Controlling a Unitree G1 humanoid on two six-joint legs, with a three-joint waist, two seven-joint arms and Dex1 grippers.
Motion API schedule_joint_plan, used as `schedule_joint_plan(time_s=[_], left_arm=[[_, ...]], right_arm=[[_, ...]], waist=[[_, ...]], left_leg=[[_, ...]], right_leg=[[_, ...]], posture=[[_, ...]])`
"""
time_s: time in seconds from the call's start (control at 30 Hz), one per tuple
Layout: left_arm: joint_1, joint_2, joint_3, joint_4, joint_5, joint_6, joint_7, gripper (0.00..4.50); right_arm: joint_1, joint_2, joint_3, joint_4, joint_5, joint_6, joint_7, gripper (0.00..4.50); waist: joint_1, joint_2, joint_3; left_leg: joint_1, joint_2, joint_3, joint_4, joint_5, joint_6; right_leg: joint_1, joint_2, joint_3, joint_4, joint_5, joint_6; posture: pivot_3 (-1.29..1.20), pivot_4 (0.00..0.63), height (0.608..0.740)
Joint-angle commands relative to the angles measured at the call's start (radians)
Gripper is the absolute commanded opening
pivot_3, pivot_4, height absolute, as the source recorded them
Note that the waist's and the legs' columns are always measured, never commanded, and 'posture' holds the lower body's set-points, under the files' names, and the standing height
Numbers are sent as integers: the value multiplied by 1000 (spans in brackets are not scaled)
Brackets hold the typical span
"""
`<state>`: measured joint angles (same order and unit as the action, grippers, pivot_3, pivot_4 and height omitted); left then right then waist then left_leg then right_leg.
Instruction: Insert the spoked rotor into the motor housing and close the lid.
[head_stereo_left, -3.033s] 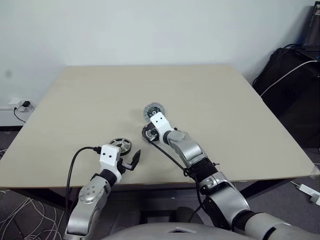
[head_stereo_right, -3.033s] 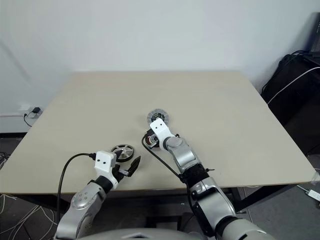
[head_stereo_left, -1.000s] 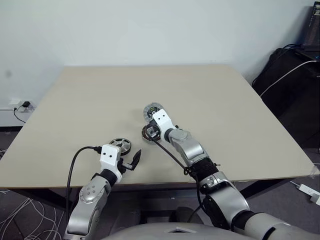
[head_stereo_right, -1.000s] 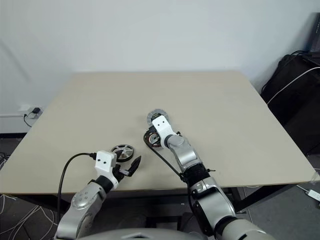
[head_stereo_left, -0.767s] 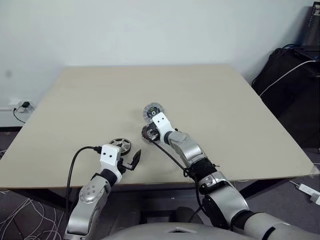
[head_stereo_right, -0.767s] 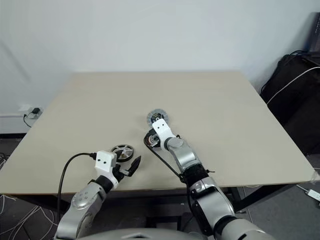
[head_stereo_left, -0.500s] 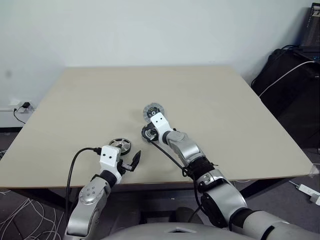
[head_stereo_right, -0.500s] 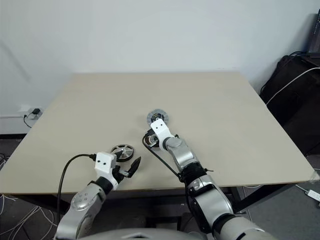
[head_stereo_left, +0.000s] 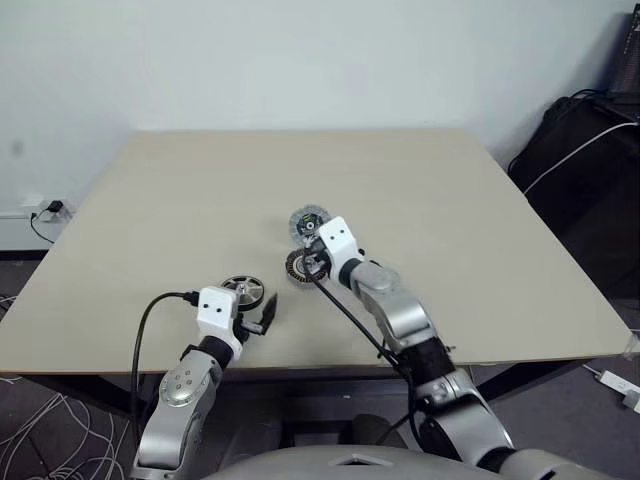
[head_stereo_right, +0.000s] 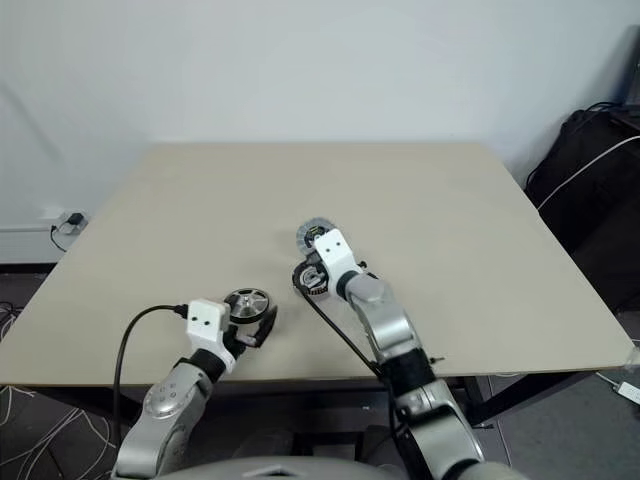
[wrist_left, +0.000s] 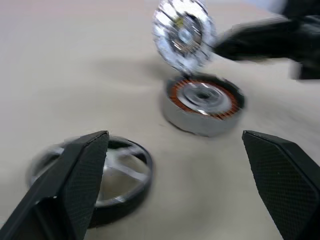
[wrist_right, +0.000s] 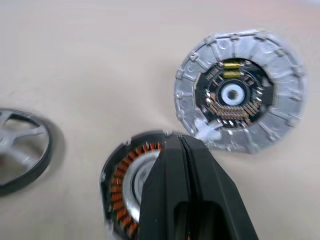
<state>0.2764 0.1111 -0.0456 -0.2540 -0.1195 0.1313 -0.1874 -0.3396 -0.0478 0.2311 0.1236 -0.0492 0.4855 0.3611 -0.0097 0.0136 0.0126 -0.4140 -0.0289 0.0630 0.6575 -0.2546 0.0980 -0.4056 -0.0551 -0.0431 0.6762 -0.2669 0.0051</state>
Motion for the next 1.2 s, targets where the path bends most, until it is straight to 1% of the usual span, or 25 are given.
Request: schedule_joint_plan(time_s=[0.03, 0.2, 0.33, 0.47, 0.67, 0.7, 0.73, 0.9, 1.03, 1.1, 1.13, 1.2], left_arm=[[-29, -59, 101, 15, -33, -4, 107, 4500], [-7, -115, 108, 26, -141, 108, 69, 4500], [-7, -156, 121, 36, -220, 175, 56, 4500], [-43, -184, 152, 64, -267, 231, 85, 4500], [-105, -213, 203, 87, -352, 291, 128, 4500], [-115, -218, 208, 89, -375, 299, 123, 4114], [-122, -224, 209, 87, -399, 309, 118, 3929], [-132, -234, 212, 89, -487, 335, 105, 2201], [-130, -238, 212, 84, -547, 348, 102, 910], [-125, -233, 207, 80, -570, 352, 104, 518], [-124, -230, 203, 79, -576, 352, 107, 437], [-123, -235, 204, 70, -599, 338, 102, 437]], right_arm=[[82, -39, -17, -170, 25, -3, 16, 30], [219, -88, -39, -325, 67, -8, 29, 30], [286, -110, -51, -399, 86, 17, 25, 30], [317, -107, -69, -432, 100, 41, -2, 30], [318, -100, -73, -440, 113, 52, -28, 30], [319, -98, -73, -440, 114, 53, -33, 0], [322, -97, -72, -441, 115, 53, -36, 0], [325, -94, -69, -446, 121, 56, -45, 0], [327, -94, -69, -447, 125, 57, -50, 0], [327, -94, -70, -448, 126, 57, -53, 0], [327, -94, -71, -448, 127, 57, -53, 0], [328, -95, -72, -448, 128, 57, -55, 0]], waist=[[2, -1, 0], [2, -3, 1], [2, -9, 5], [2, -12, 7], [3, -13, 8], [4, -14, 8], [5, -14, 8], [8, -14, 8], [12, -14, 8], [13, -13, 7], [12, -13, 7], [12, -13, 7]], left_leg=[[0, 0, 0, 0, 0, 0], [0, 0, 0, 1, 0, 0], [0, 0, 0, 4, -1, 2], [1, 0, 0, 6, -1, 2], [2, 0, 0, 7, -1, 2], [2, 0, 0, 7, -1, 2], [2, 0, 0, 7, -1, 2], [1, 0, 0, 7, -1, 2], [1, 0, 0, 7, -1, 2], [2, 0, 0, 7, -1, 2], [3, 0, 0, 7, -1, 2], [3, 1, 0, 6, -1, 2]], right_leg=[[0, 0, 0, 0, 0, 0], [1, 0, -1, 0, 0, 1], [2, 0, -1, 0, -1, 0], [4, 0, -1, 0, 0, 1], [5, 0, -2, 0, 0, 1], [5, 0, -2, 0, 0, 1], [5, 0, -2, -1, 0, 1], [6, 0, -2, -2, 0, 1], [6, 0, -2, -3, 0, 1], [7, 0, -2, -3, 0, 1], [8, 0, -2, -3, 0, 1], [8, 0, -2, -3, 0, 1]], posture=[[0, 0, 740], [0, 0, 740], [0, 0, 740], [0, 0, 740], [0, 0, 740], [0, 0, 740], [0, 0, 740], [0, 0, 740], [0, 0, 740], [0, 0, 740], [0, 0, 740], [0, 0, 740]])
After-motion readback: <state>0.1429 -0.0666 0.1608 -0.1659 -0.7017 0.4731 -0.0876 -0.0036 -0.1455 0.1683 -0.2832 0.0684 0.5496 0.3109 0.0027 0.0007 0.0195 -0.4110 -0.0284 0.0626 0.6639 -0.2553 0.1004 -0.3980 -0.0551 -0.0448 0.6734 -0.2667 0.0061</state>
